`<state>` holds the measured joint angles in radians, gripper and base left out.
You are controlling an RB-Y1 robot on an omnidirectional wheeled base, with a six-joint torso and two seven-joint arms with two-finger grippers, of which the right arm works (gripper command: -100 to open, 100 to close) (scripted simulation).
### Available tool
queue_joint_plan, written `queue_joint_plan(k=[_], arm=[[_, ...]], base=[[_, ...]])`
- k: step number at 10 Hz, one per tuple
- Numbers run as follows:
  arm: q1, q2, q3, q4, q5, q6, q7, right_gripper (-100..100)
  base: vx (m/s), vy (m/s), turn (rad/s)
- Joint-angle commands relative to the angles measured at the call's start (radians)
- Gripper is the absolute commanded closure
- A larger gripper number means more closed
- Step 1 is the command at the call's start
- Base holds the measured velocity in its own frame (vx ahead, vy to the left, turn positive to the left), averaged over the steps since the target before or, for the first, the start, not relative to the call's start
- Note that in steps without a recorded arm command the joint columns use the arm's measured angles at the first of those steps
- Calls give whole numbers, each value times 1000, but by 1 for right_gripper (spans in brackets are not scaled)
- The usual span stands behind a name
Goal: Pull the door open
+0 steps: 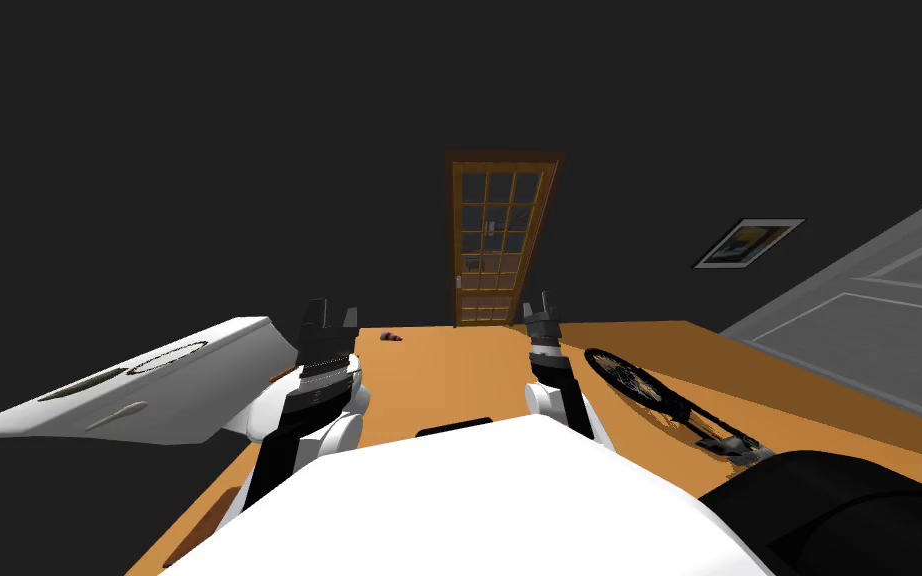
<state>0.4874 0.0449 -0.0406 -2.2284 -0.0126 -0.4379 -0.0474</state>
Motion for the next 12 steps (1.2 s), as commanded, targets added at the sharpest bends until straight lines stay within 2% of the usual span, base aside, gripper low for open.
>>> queue_joint_plan(k=[1,6,12], arm=[[1,-9,2,16,3,-8,22,-100],[5,-39,9,79,14,-38,108,-100],[9,-67,17,159,27,-76,217,-100]], base=[[121,17,3],[210,57,1],[152,58,1]])
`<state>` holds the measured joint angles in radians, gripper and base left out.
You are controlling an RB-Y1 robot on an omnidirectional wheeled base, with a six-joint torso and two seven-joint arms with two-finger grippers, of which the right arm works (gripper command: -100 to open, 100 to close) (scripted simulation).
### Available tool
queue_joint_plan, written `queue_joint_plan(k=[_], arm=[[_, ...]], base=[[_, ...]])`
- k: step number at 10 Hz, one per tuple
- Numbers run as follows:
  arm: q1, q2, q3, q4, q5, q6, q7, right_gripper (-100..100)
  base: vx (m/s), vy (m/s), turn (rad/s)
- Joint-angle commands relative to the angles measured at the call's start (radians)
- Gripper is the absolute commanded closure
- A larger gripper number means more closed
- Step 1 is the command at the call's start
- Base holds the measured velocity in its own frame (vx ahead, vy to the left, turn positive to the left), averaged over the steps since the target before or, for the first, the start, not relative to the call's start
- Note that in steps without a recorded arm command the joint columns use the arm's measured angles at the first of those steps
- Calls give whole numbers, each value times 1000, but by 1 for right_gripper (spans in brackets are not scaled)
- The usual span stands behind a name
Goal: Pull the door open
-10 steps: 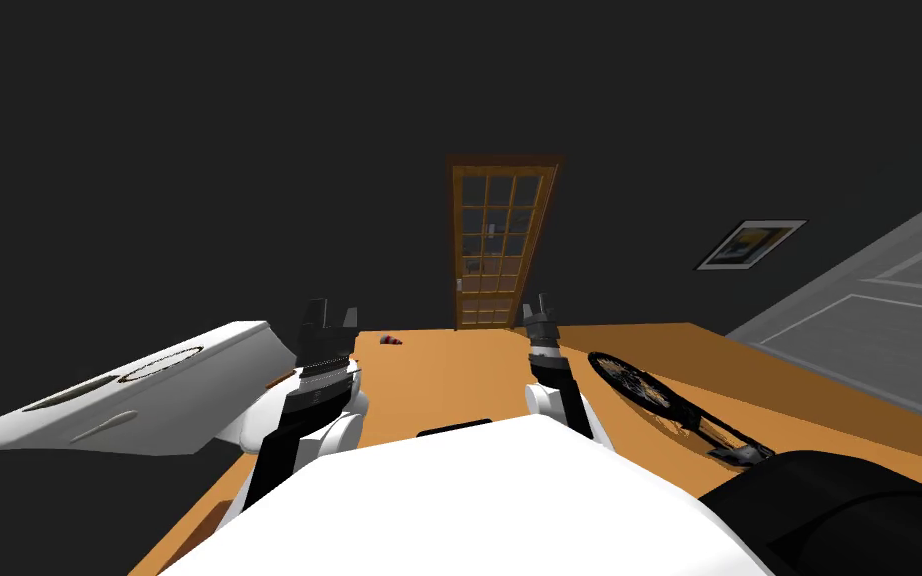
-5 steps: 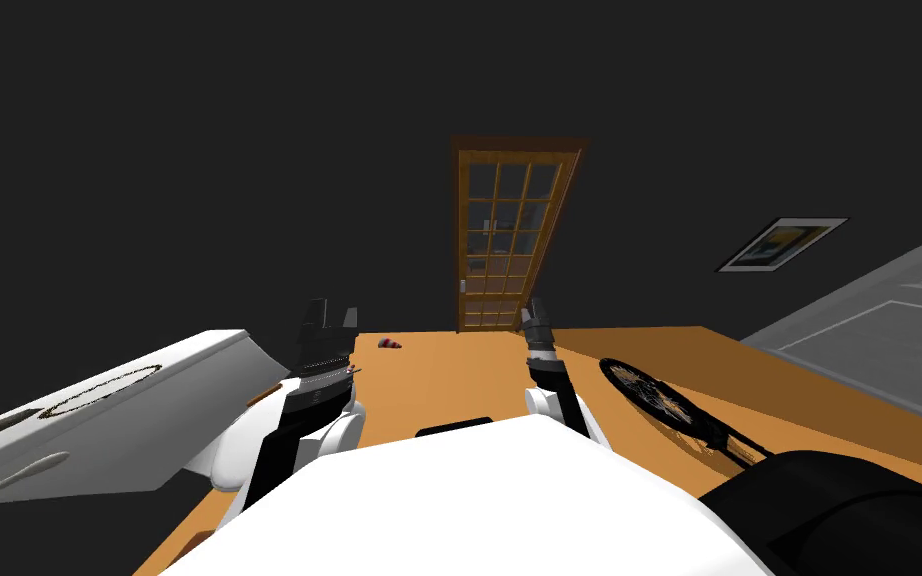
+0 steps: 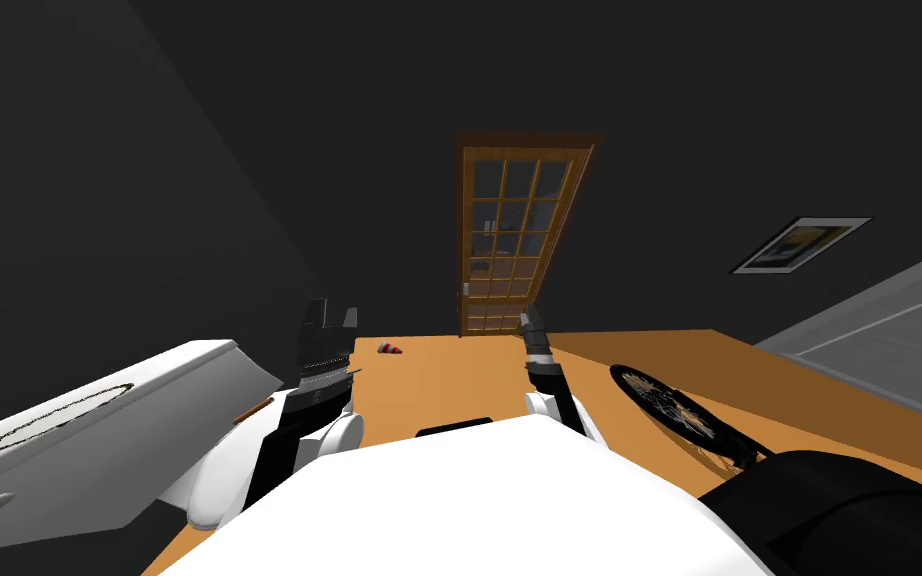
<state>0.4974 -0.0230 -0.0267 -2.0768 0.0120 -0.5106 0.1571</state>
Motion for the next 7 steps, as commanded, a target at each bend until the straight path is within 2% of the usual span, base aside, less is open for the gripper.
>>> queue_joint_plan(k=[1,7], arm=[[1,-6,6,27,6,-13,40,-100],[5,-26,14,106,20,-51,148,-100]], base=[[135,31,-1],[122,57,-1]])
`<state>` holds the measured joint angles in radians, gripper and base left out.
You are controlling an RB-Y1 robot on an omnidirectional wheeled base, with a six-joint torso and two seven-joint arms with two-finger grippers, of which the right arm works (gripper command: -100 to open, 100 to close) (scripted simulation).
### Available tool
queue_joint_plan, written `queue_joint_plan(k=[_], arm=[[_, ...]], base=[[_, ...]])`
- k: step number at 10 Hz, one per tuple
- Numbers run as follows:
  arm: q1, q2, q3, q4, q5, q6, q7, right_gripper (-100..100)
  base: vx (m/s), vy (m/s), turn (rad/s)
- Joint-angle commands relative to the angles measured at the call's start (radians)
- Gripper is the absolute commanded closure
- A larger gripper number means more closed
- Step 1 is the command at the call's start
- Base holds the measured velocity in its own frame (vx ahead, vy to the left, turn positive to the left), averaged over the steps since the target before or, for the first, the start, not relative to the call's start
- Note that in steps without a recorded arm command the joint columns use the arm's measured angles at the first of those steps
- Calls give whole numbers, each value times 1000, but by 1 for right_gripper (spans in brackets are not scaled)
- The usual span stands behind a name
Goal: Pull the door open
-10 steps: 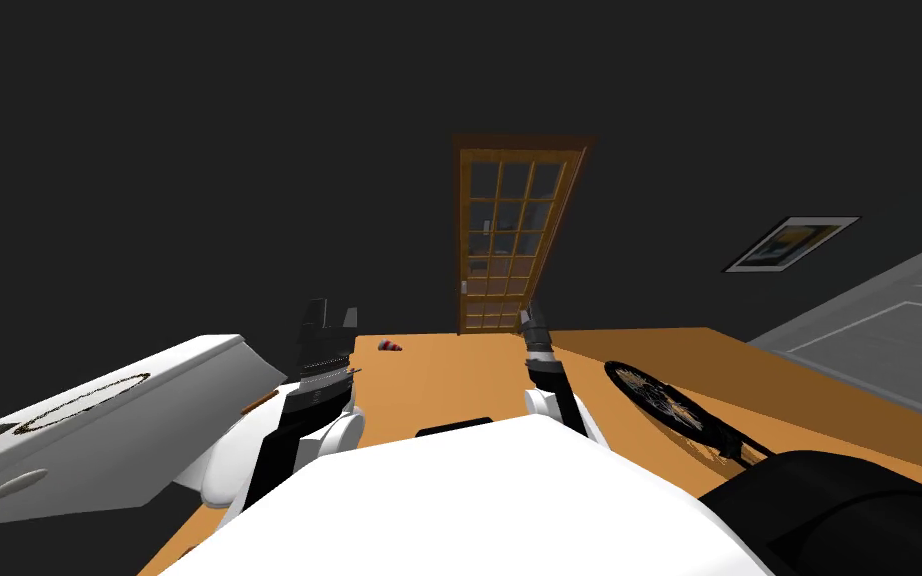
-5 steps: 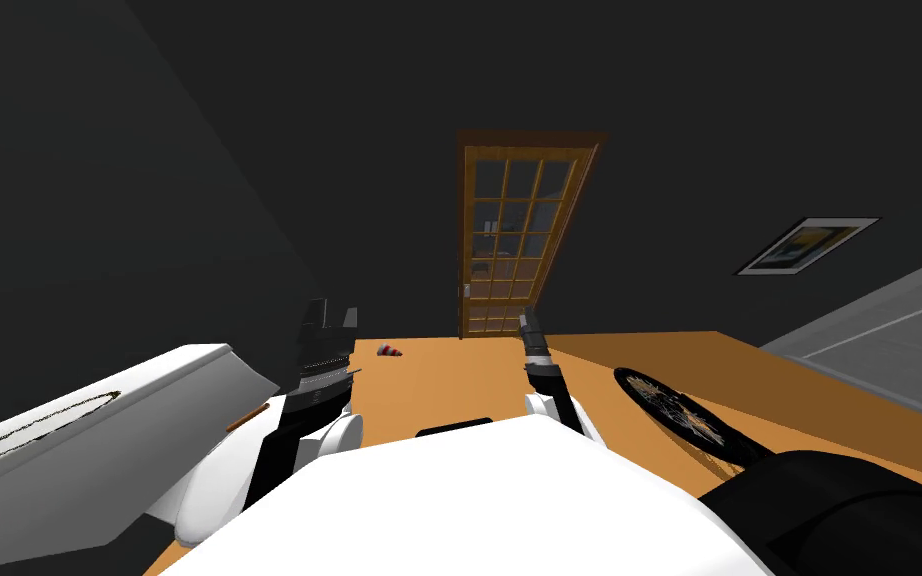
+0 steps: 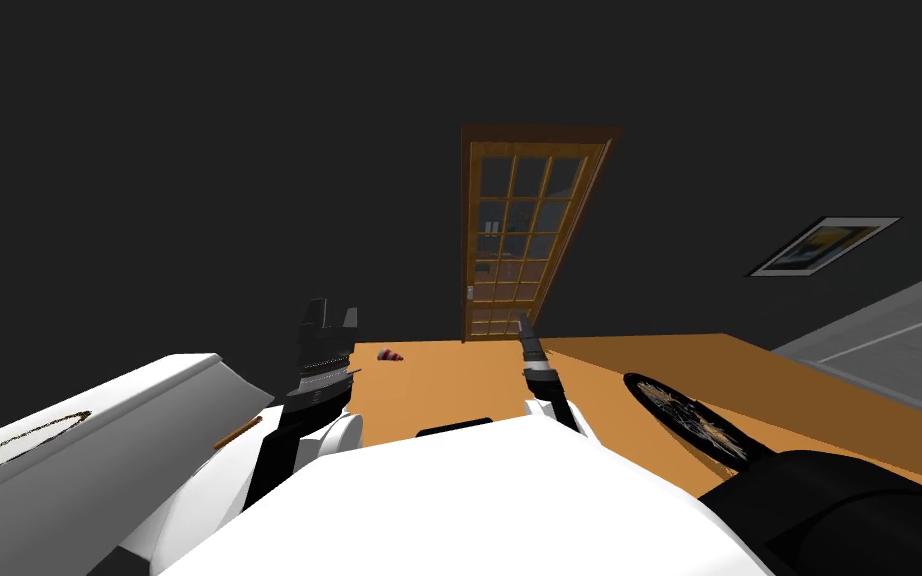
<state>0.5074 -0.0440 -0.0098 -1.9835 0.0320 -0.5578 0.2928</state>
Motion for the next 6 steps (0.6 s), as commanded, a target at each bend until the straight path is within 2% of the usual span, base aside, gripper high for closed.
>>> queue_joint_plan(k=[1,6], arm=[[-4,-7,-1,24,2,-9,29,-100],[0,-19,6,87,13,-39,115,-100]], base=[[123,57,-3],[98,39,-3]])
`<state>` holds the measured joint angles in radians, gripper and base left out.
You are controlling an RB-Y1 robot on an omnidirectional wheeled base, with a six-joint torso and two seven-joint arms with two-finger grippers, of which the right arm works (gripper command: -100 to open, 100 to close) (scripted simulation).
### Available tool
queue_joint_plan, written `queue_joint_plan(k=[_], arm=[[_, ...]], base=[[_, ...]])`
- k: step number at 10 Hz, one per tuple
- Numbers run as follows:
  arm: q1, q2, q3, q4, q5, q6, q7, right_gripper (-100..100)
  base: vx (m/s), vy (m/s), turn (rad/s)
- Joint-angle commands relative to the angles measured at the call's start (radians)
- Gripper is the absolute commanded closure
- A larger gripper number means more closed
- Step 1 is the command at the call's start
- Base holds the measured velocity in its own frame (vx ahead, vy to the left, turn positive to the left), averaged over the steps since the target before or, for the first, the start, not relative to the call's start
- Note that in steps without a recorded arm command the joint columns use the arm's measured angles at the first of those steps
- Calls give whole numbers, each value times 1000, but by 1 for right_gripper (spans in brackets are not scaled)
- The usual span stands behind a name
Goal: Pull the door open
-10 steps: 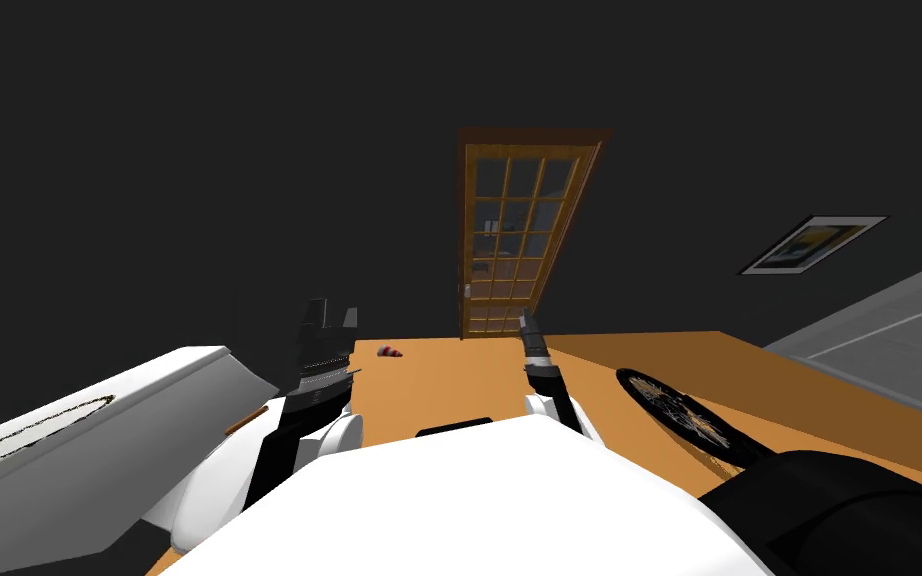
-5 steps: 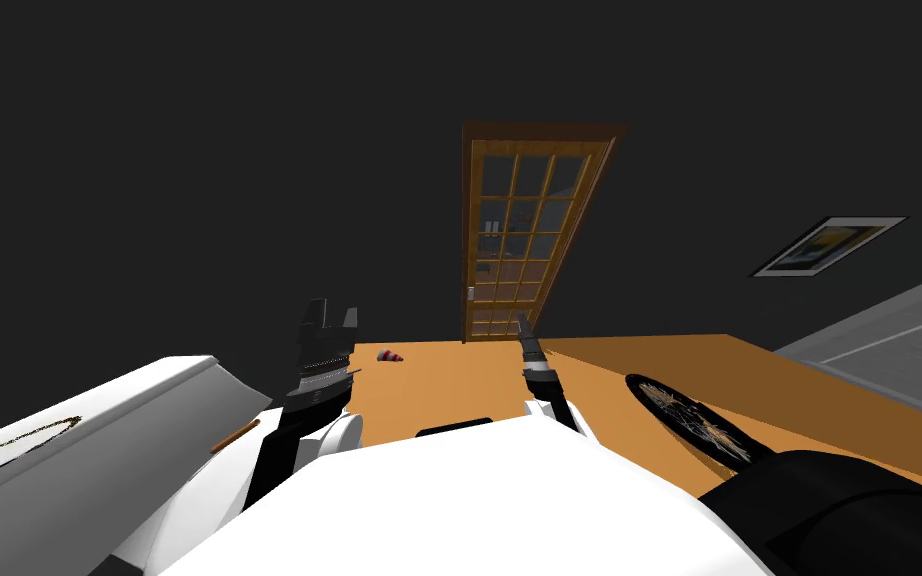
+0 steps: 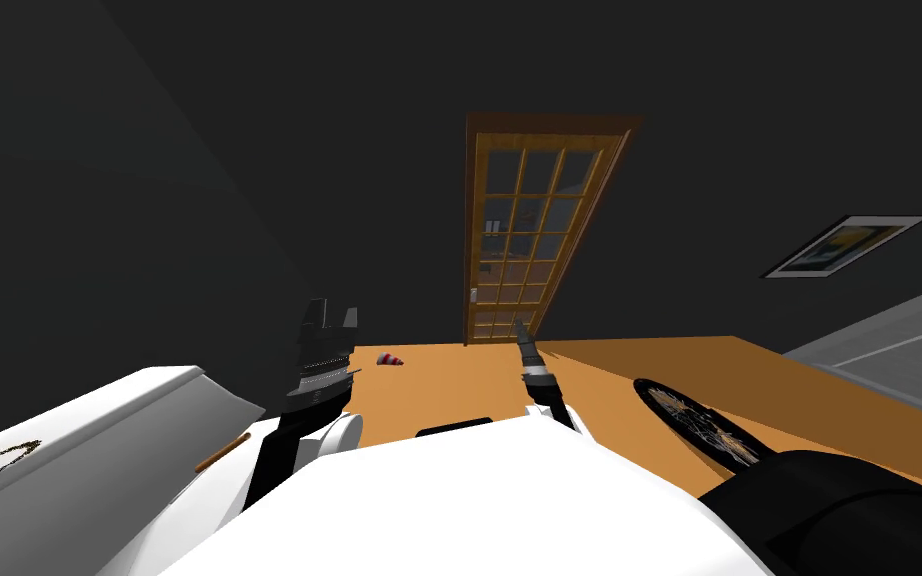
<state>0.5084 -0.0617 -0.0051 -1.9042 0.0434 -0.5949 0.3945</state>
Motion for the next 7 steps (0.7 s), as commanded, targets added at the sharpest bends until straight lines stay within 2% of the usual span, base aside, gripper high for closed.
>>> queue_joint_plan(k=[1,7], arm=[[-1,-3,2,20,4,-8,31,-100],[4,-14,11,100,18,-46,140,-100]], base=[[88,45,-1],[101,42,-5]])
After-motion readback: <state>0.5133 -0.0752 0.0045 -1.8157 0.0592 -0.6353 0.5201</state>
